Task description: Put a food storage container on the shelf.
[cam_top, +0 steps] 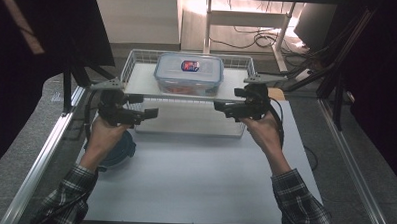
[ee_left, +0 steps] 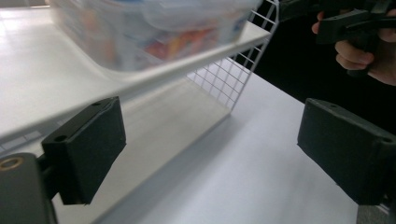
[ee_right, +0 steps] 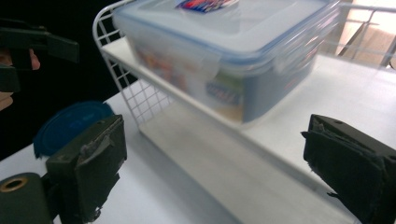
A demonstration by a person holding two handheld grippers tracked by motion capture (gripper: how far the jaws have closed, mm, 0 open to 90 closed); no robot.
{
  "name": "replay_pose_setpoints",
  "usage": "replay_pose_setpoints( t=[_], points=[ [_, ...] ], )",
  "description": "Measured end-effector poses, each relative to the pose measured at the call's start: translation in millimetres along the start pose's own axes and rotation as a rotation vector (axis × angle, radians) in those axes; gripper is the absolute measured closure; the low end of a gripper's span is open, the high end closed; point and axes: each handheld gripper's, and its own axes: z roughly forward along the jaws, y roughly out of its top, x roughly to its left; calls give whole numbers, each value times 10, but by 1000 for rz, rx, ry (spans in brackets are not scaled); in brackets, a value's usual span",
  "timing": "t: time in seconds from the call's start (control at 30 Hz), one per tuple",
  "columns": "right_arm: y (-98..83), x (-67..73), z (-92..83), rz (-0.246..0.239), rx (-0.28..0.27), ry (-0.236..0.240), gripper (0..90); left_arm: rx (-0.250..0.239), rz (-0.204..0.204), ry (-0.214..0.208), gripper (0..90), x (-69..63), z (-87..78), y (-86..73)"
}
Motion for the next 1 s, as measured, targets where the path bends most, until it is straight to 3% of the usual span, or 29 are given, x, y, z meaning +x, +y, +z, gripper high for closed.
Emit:
replay_pose_setpoints(
  t=[0.03, 0.07, 0.2, 0.47, 0.73, 0.9, 0.97, 1.0],
  points=[
    [0, 0, 0, 0, 0, 0, 53, 0, 0, 0, 57, 0, 0, 0],
    [-60, 60, -18, -23, 0, 4, 46, 12, 38, 19, 51, -83, 4, -79],
    [-151, 147, -45, -53, 7, 11, 39, 37, 86, 42, 35, -193, 30, -198],
    [-472, 311, -111, -122, 30, 17, 25, 43, 91, 2, 28, -392, 76, -562],
    [-791, 383, -175, -154, 39, 26, 17, 47, 122, -28, 36, -599, 92, -853],
    [-952, 407, -208, -151, 45, 31, 12, 62, 125, -32, 30, -636, 123, -1011],
    [-1011, 421, -224, -142, 50, 30, 11, 55, 115, -38, 31, -636, 131, -1079],
    [-1056, 437, -242, -138, 49, 31, 10, 35, 117, -22, 39, -643, 120, -1144]
  ],
)
